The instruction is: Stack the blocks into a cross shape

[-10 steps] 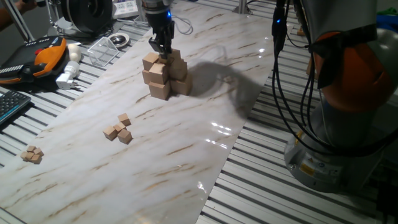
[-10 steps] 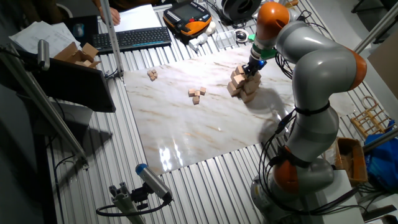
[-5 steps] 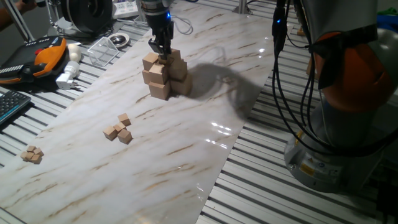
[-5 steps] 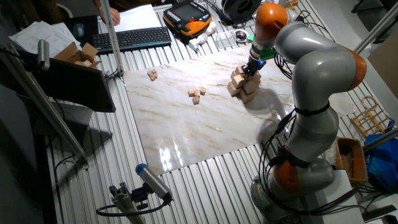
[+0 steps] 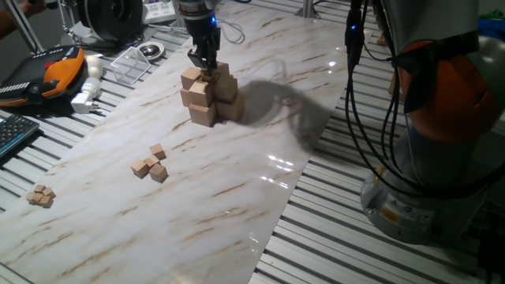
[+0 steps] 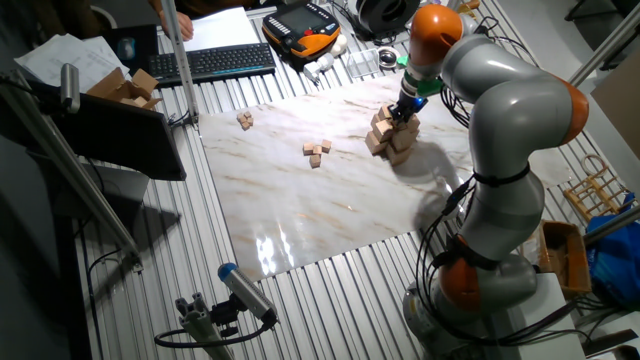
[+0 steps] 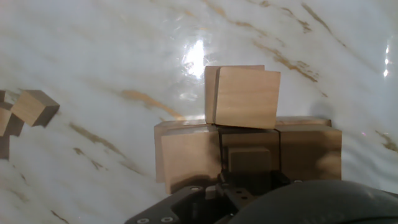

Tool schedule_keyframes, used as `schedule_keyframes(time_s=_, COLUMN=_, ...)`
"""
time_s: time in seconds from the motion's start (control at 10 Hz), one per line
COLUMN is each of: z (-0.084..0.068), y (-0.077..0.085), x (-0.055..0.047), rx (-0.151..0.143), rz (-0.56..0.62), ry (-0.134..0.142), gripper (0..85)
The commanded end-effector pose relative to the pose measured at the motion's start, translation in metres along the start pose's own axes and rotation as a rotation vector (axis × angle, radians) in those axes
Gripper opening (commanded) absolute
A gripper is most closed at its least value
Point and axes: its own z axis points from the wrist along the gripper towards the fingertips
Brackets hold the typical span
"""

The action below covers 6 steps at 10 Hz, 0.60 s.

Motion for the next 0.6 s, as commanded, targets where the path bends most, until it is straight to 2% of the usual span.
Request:
schedule_keyframes(time_s=0.0, z=-0.0003, y=0.0001, x=-0.0002, rx=0.0, rz=0.0, ry=0.0, gripper=34.0)
schedule_keyframes(time_s=0.1, z=-0.0009, y=0.0003, x=-0.0004, rx=0.002, rz=-0.001, ry=0.0, gripper=34.0)
schedule_keyframes(time_s=0.2, z=-0.002, y=0.0004, x=-0.0006, rx=0.002, rz=-0.001, ry=0.002, gripper=51.0)
schedule_keyframes(time_s=0.5, z=-0.0033, y=0.0015, x=-0.0013, rx=-0.001, rz=0.006, ry=-0.003, gripper=51.0)
